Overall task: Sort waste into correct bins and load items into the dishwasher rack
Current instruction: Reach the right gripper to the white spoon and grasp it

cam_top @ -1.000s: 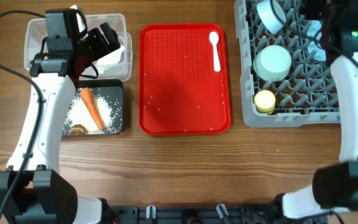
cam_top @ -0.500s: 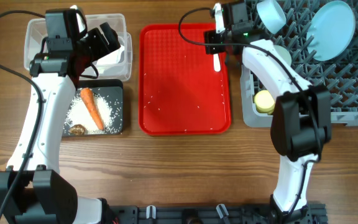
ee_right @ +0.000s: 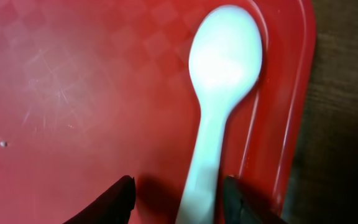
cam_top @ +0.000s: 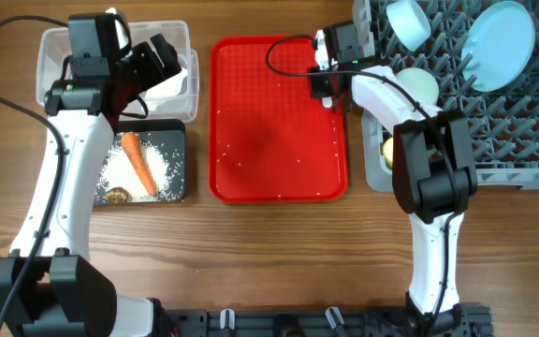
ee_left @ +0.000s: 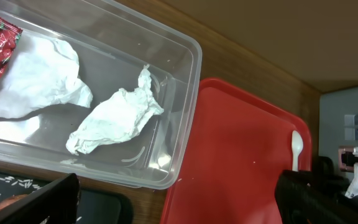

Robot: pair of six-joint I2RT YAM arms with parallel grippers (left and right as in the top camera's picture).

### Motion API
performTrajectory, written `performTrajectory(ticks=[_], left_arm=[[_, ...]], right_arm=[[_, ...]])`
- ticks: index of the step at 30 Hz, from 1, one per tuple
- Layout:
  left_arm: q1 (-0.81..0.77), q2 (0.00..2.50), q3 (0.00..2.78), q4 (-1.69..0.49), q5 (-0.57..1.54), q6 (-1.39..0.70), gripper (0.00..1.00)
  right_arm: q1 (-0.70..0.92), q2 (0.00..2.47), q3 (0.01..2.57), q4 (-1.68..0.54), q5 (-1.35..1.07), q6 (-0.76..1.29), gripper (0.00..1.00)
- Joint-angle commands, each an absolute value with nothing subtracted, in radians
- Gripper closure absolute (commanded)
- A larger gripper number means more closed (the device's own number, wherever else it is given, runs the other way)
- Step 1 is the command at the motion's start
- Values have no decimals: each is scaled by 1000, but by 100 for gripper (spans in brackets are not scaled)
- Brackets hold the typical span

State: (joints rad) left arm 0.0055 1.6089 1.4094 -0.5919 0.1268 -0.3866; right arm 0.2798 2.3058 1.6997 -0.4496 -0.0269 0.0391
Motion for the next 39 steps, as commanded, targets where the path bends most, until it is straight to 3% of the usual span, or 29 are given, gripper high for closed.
performTrajectory(ticks=[1, 5, 7, 15, 27, 31, 35, 36, 38, 39], left_arm=[[3, 1613, 1418, -589, 114, -371, 0], [3, 1613, 1418, -589, 114, -371, 0], [3, 1613, 1418, -589, 114, -371, 0], [3, 1613, 1418, -589, 114, -371, 0], [3, 1613, 1418, -589, 114, -371, 0], [3, 1613, 1418, -589, 114, -371, 0], [3, 1613, 1418, -589, 114, -371, 0], [3, 1613, 1418, -589, 114, -371, 0], [3, 1613, 1418, -589, 114, -371, 0], [3, 1613, 1418, -589, 114, -371, 0]], right_arm=[[281, 2350, 1697, -544, -49, 51, 67], [281, 2350, 1697, -656, -49, 50, 79], [281, 2350, 1697, -717, -50, 51, 96], [283, 2313, 1699, -786, -81, 44, 96], [276, 1863, 1702, -828, -120, 23, 96], [180, 1753, 1702, -907, -1, 26, 96], [87, 1739, 1702, -928, -73, 24, 96], [95, 1739, 1702, -910, -112, 8, 95], [128, 1744, 1702, -865, -143, 0, 78], [167, 1753, 1702, -815, -159, 1, 56]])
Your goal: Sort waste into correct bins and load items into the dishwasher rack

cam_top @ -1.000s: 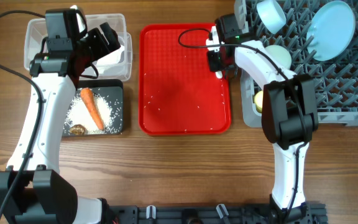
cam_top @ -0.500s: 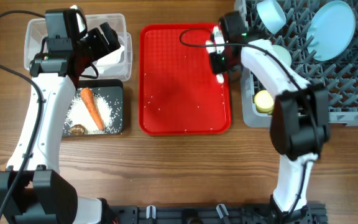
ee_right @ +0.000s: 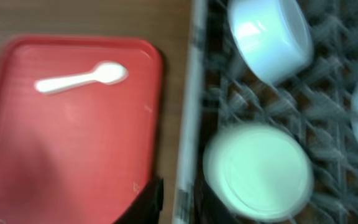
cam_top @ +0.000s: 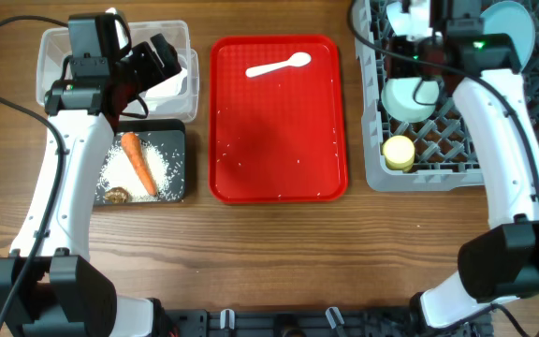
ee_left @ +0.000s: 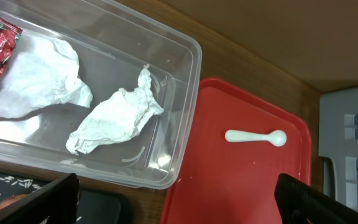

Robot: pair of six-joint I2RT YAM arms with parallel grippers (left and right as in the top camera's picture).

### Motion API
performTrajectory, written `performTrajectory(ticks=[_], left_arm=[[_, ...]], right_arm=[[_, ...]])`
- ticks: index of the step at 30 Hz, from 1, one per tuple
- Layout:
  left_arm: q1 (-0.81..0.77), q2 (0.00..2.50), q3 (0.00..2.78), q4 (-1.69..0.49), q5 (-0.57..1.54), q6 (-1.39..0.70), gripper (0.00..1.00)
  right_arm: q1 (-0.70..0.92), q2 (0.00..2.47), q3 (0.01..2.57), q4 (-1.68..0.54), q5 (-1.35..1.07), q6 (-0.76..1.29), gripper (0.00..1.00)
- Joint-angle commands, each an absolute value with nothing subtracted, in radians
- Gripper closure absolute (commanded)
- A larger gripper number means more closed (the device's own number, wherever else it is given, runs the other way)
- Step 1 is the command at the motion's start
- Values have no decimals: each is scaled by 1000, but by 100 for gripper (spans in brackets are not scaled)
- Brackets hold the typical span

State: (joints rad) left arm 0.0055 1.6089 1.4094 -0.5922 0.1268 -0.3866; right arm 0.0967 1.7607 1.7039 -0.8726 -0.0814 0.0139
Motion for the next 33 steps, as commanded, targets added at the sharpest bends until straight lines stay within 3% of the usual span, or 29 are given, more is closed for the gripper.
performTrajectory(ticks=[1, 3, 8, 13, 24, 28, 33], left_arm=[[3, 1613, 1418, -589, 114, -371, 0], [3, 1613, 1418, -589, 114, -371, 0], [3, 1613, 1418, -589, 114, -371, 0], [3, 1613, 1418, -589, 114, -371, 0], [3, 1613, 1418, -589, 114, -371, 0], [3, 1613, 1418, -589, 114, -371, 0], [3, 1613, 1418, -589, 114, -371, 0]], right_arm=[[194, 1762, 1702, -777, -159, 3, 48], [267, 1838, 1702, -622, -156, 36, 38], [325, 2141, 1702, -252, -182, 70, 30], [350, 2328, 1702, -86, -174, 44, 23], [350, 2471, 1702, 148, -111, 56, 23], [350, 2473, 1702, 70, -109, 53, 23], [342, 2428, 1703, -393, -128, -27, 25]])
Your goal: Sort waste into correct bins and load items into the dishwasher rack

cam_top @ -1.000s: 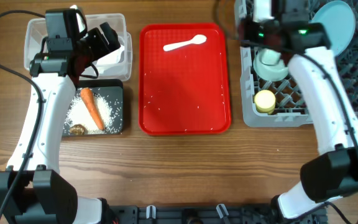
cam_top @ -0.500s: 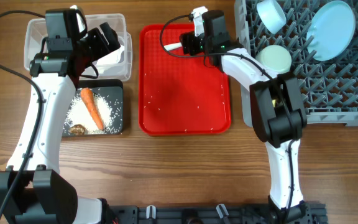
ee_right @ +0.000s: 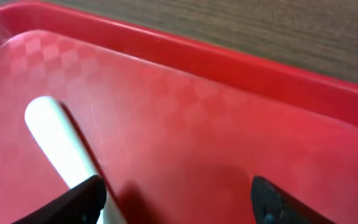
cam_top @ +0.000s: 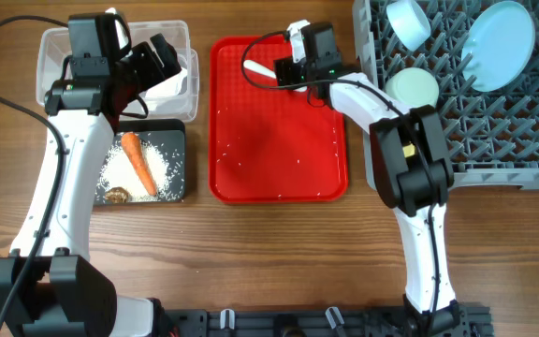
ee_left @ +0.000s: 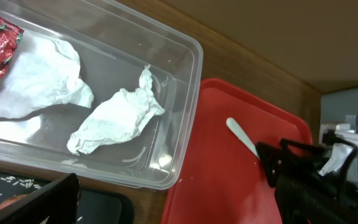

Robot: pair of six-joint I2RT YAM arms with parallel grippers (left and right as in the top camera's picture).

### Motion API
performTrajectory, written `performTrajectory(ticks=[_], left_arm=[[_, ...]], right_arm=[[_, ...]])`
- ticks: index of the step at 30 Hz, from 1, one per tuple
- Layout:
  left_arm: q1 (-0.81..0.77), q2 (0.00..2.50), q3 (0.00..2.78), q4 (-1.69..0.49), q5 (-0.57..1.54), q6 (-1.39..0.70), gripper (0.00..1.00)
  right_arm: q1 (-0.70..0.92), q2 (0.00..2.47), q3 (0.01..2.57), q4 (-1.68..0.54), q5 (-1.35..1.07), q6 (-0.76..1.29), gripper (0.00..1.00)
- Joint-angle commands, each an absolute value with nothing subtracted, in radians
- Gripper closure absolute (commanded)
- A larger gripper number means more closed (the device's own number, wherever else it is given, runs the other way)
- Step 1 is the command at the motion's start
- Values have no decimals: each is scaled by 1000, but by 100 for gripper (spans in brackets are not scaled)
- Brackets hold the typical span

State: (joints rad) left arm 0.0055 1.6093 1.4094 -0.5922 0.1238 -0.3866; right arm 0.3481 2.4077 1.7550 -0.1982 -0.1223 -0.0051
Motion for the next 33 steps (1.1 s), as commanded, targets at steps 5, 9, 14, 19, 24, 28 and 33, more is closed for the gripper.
performTrajectory(ticks=[5, 9, 14, 19, 24, 28, 33], left_arm=[[3, 1613, 1418, -589, 114, -371, 0], [3, 1613, 1418, -589, 114, -371, 0], [3, 1613, 1418, -589, 114, -371, 0], [3, 1613, 1418, -589, 114, -371, 0], [3, 1613, 1418, -589, 114, -371, 0], [3, 1613, 1418, -589, 114, -371, 0], [3, 1613, 1418, -589, 114, -371, 0]], right_arm=[[341, 2281, 1703, -598, -130, -47, 30], [341, 2183, 1703, -463, -163, -157, 30], [341, 2265, 1702, -265, -239, -315, 30], [363, 2349, 1702, -228, -290, -314, 30], [373, 2393, 1702, -229, -290, -313, 34], [373, 2397, 1702, -311, -289, -290, 53], [372, 2397, 1702, -446, -227, -242, 87]])
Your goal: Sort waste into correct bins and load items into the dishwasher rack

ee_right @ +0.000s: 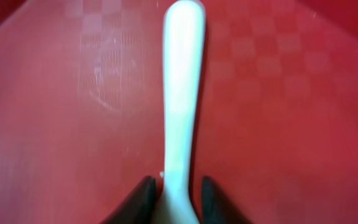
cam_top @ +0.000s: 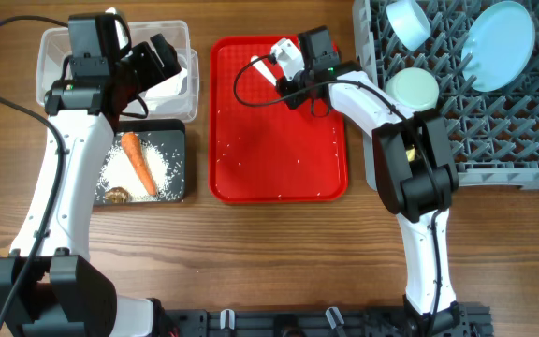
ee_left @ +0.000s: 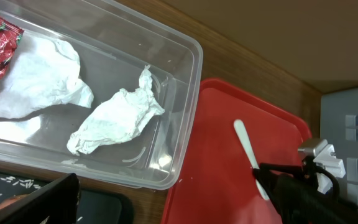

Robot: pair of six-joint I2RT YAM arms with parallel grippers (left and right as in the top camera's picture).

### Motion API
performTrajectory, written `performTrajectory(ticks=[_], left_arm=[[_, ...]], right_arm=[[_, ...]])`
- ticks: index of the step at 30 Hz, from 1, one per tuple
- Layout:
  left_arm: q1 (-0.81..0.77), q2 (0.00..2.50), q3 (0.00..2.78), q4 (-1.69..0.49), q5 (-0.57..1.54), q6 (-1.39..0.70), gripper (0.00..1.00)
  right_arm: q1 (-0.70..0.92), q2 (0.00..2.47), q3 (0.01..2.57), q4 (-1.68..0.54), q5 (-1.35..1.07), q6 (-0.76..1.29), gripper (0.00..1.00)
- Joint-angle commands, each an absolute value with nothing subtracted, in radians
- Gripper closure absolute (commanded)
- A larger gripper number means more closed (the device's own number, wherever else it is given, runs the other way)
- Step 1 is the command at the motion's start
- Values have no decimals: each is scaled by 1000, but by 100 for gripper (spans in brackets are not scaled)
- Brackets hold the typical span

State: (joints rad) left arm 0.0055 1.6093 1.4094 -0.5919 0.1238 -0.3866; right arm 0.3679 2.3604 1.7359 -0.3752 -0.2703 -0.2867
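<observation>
A white plastic spoon lies on the red tray near its far edge. My right gripper sits low on the tray, shut on the spoon's wide end. In the right wrist view the handle runs straight away from the gripper, with a dark finger pressed to each side. In the left wrist view the spoon slants toward the right arm. My left gripper hangs open and empty over the clear bin.
The clear bin holds crumpled tissues and a red wrapper. A black tray with a carrot and rice sits before it. The grey dishwasher rack at the right holds a white bowl, a blue plate and a pale bowl.
My right gripper's fingers stood wide apart beside the spoon's handle; now they are shut on its wide end. The spoon has turned to a steeper slant. The left arm has not moved.
First my right gripper stood open around the spoon at the tray's far right edge. Then that arm was over the rack and the spoon lay crosswise at the tray's far middle. It came back open beside the spoon, and now grips it. The left arm stayed still.
</observation>
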Motion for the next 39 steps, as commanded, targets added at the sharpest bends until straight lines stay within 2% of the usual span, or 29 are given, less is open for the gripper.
performTrajectory(ticks=[1, 6, 13, 22, 24, 26, 36, 39], left_arm=[[3, 1613, 1418, -589, 114, -371, 0], [3, 1613, 1418, -589, 114, -371, 0], [3, 1613, 1418, -589, 114, -371, 0], [3, 1613, 1418, -589, 114, -371, 0], [3, 1613, 1418, -589, 114, -371, 0], [3, 1613, 1418, -589, 114, -371, 0], [3, 1613, 1418, -589, 114, -371, 0], [3, 1613, 1418, -589, 114, -371, 0]], right_arm=[[372, 2396, 1702, -458, -212, -233, 90], [367, 2388, 1702, -575, -211, -197, 96], [361, 2249, 1703, -707, -257, -154, 96], [361, 2248, 1701, -850, -256, -185, 94], [363, 2248, 1701, -850, -258, -196, 45], [364, 2248, 1701, -849, -265, -216, 34], [417, 2252, 1701, -854, -328, -230, 35], [502, 2270, 1677, -817, -88, -131, 37]])
